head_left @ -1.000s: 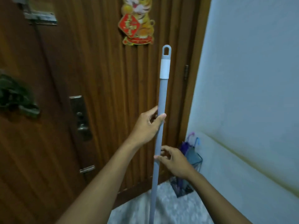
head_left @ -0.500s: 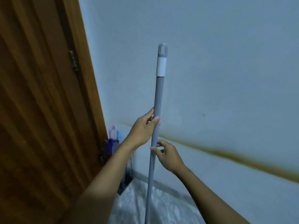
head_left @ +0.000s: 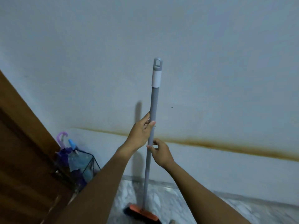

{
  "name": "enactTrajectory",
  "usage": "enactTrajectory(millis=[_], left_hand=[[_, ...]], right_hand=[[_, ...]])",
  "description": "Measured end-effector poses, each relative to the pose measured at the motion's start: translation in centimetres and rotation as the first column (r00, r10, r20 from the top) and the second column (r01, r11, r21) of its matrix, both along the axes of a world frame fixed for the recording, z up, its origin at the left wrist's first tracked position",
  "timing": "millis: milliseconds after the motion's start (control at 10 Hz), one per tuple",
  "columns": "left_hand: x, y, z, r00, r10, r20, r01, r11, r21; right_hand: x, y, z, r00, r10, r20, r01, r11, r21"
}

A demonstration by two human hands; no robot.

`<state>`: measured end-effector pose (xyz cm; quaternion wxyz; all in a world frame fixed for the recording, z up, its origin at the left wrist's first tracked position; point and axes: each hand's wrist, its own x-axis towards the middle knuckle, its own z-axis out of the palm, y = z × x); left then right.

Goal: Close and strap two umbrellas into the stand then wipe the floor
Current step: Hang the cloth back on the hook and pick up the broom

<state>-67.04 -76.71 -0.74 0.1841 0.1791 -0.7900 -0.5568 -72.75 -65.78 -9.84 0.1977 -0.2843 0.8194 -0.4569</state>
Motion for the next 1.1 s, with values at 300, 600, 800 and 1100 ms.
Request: enactTrajectory(millis=[300, 600, 800, 1100], left_hand=[[-5.7, -1.2, -5.3, 0.996, 0.035, 0.082, -0.034, 0.999, -0.003], [-9.8, -1.2, -5.6, 0.997, -0.033, 0.071, 0.035, 0.999, -0.021], [-10.3, -0.6, -5.7, 0.997, 0.039, 0.065, -0.040, 0.999, 0.015], [-8.0, -1.5, -3.2, 0.986, 0.055, 0.154, -0.049, 0.998, -0.046]], right_hand=[[-5.3, -1.6, -5.0, 0.994, -0.049, 0.093, 0.042, 0.996, 0.072], [-7.8, -1.5, -5.4, 0.985, -0.154, 0.074, 0.149, 0.986, 0.077], [-8.5, -2.0, -5.3, 0.975, -0.179, 0.131, 0.167, 0.981, 0.097], [-7.9, -0.2, 0.0, 0.966, -0.258, 0.030, 0.258, 0.966, -0.012]])
